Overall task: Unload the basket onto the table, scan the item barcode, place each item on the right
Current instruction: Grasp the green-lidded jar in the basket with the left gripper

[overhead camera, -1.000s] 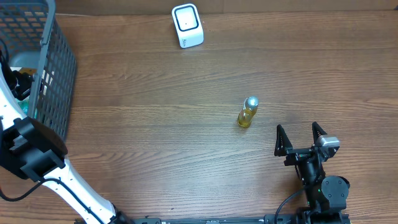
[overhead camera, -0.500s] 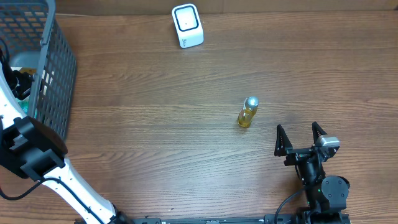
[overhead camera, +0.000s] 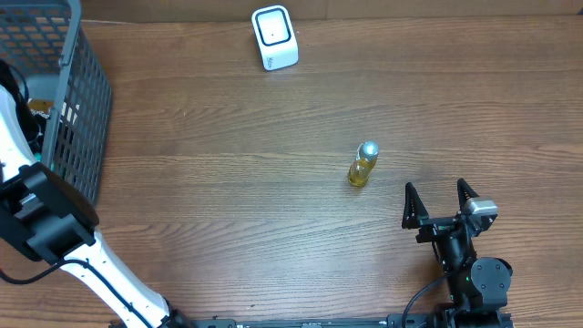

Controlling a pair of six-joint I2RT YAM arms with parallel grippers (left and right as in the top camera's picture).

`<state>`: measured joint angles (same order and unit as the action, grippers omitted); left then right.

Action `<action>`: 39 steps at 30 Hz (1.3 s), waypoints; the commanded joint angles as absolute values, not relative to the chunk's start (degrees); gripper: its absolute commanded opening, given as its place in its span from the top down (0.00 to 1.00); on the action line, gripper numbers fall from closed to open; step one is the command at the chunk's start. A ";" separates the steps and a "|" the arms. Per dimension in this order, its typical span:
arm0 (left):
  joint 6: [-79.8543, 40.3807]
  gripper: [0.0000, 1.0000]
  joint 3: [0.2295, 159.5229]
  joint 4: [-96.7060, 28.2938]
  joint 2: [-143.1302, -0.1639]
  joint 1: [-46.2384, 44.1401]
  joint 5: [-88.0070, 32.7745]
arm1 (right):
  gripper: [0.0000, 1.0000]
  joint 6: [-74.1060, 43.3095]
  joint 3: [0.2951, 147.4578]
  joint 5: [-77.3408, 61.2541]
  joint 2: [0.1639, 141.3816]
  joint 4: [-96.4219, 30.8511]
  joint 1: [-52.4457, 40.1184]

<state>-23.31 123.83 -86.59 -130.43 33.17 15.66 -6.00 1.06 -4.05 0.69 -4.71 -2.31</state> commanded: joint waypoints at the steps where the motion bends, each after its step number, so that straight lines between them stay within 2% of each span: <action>1: -21.74 0.00 121.47 -85.08 -130.85 33.87 15.62 | 0.00 -6.15 0.47 -3.53 0.60 -4.47 -2.61; 14: -21.80 0.00 114.52 -77.58 -130.85 33.85 15.38 | 0.00 -6.15 0.47 -3.55 0.60 -4.49 -2.61; 16: -21.82 0.05 114.45 -77.49 -130.85 33.85 15.40 | 0.00 -6.15 0.47 -3.55 0.60 -4.49 -2.61; 20: -21.80 0.23 114.48 -77.54 -130.82 33.85 15.42 | 0.00 -6.15 0.47 -3.55 0.60 -4.49 -2.61; 27: -21.89 0.33 115.35 -77.89 -130.47 33.87 15.31 | 0.00 -6.15 0.47 -3.55 0.60 -4.49 -2.61; 39: -21.82 0.32 133.51 -86.19 -128.27 33.87 8.51 | 0.00 -6.15 0.47 -3.55 0.60 -4.49 -2.61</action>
<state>-22.06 126.67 -84.55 -130.41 33.54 11.31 -6.00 1.06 -4.05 0.69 -4.73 -2.31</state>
